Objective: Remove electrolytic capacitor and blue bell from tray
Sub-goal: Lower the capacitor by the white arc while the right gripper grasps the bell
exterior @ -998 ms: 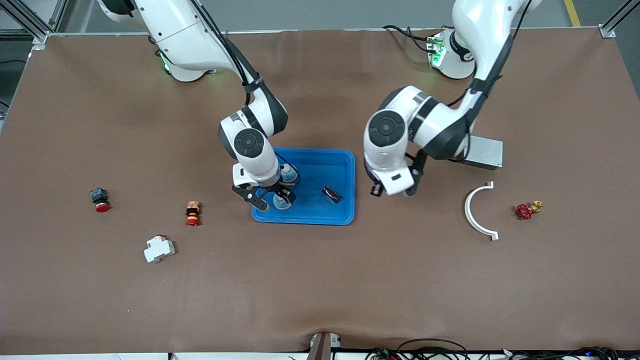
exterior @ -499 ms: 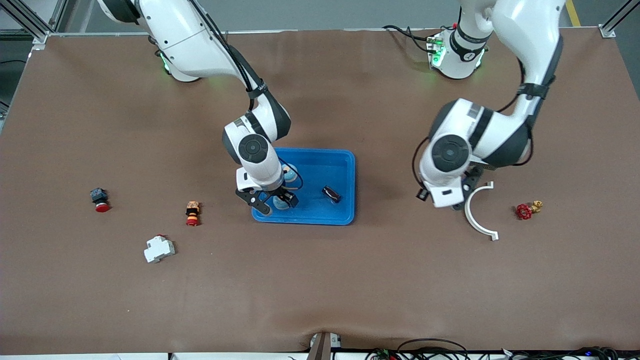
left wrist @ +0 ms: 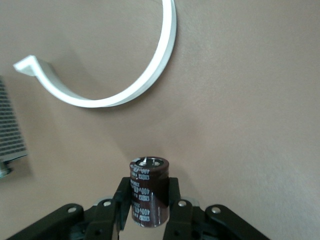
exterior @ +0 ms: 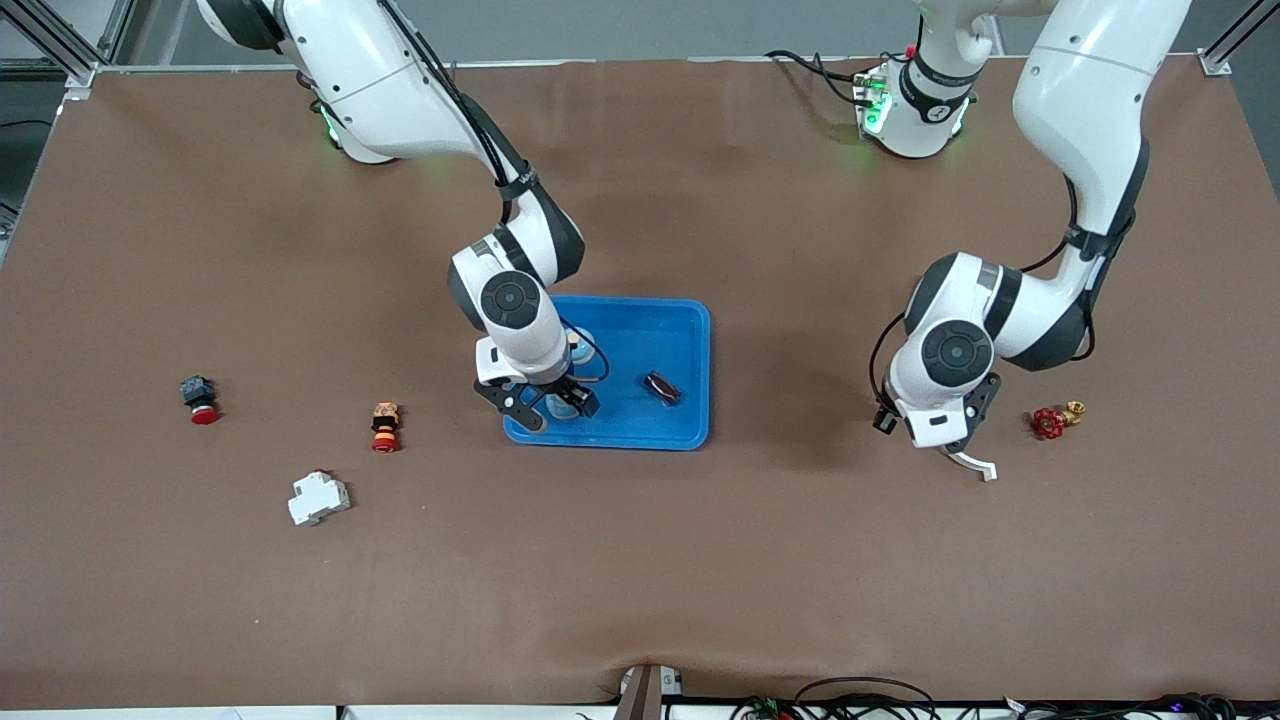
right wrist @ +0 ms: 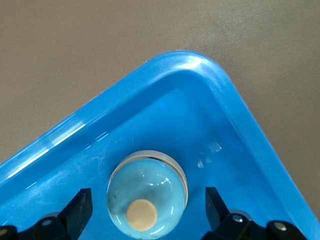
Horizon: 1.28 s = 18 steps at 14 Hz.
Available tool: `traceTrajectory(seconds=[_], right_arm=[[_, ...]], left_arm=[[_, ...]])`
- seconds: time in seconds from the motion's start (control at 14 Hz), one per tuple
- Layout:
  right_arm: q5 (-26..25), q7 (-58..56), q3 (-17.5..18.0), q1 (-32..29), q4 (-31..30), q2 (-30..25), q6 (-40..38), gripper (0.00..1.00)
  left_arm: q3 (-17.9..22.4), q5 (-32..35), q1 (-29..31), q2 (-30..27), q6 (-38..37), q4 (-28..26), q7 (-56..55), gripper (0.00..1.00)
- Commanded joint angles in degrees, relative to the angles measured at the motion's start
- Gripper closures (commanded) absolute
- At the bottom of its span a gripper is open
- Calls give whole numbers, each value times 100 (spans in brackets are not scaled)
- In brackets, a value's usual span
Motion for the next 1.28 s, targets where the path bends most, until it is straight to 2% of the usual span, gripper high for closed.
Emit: traceTrajectory(seconds=[0.0,0.07,0.14,0.29,0.36,0.43,0.5,0.64,0.86,1.07,1.21], right_arm=[[-107,161,-69,83,193,109,-55,0],[-116,152,-69,83,193,109,-63,0],[-125,135,-69,83,211,109,-63,7],[-203,126,-69,83,281,109,-116,35],[-212,126,-61,74,281,109,-116,56],[-195,134,-60,74,290,109,-125,80],[-169,135,-60,74,316,109,-125,100],[-160,135,-60,74,316,91,-134,100],[-160,117,-52,83,351,47,-291,100],[-204,117,-52,100,920,47,-1316,100],[-256,30,-60,83,1386,30,-2230,100]], left_arm=[[-2,142,35,142,252,22,-9,100],[-2,186,79,151,253,31,-9,96],[-2,221,123,160,253,31,-17,86],[-2,213,149,186,253,22,-17,58],[-2,213,158,186,253,22,-17,36],[-10,213,167,169,244,22,-96,0],[-19,143,132,143,244,39,-201,0],[-98,134,36,107,200,188,-657,0],[-493,116,-210,186,138,687,-1184,0],[-512,133,-763,344,156,1146,-1669,0],[-512,169,-1045,388,208,1173,-1670,0]])
